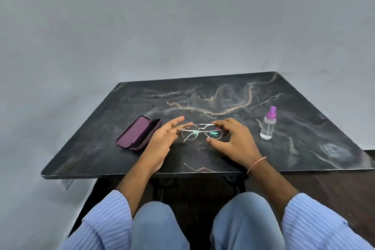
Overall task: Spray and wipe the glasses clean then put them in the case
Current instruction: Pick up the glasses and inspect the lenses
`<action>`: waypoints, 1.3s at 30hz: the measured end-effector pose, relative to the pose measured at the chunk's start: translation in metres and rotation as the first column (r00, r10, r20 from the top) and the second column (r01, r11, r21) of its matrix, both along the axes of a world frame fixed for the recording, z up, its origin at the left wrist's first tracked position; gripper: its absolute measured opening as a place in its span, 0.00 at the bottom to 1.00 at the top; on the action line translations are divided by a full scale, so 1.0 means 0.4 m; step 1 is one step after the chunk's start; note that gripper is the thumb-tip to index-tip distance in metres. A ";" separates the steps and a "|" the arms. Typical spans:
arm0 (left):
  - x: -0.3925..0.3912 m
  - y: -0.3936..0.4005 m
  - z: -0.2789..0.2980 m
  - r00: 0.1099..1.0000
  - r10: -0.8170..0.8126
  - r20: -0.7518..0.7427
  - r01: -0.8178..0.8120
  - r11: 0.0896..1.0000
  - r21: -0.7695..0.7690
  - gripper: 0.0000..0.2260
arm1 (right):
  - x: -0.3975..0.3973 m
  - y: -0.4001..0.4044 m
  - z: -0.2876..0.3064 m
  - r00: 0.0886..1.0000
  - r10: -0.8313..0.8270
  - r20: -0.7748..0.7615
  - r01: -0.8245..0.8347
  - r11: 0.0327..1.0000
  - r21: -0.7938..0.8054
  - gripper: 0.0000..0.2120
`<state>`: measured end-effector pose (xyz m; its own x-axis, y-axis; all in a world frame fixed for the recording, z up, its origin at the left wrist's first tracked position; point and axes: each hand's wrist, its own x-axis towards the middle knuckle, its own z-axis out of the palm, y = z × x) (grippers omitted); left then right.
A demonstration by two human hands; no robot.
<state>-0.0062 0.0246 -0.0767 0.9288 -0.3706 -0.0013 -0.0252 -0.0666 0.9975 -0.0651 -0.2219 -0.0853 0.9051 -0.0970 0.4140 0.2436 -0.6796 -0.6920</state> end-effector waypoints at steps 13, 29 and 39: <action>0.051 -0.062 0.037 0.989 0.059 0.136 -0.048 0.995 -0.082 0.08 | 0.022 0.020 0.046 0.984 -0.019 0.176 -0.016 0.980 0.197 0.25; 0.077 -0.091 0.028 0.966 0.251 0.058 -0.224 0.929 -0.294 0.06 | 0.104 0.043 0.024 0.979 0.206 0.012 -0.166 0.754 0.635 0.26; 0.079 -0.093 0.032 0.960 0.279 0.022 -0.256 0.909 -0.329 0.09 | 0.147 0.102 0.030 0.988 0.107 0.108 -0.151 0.772 0.617 0.05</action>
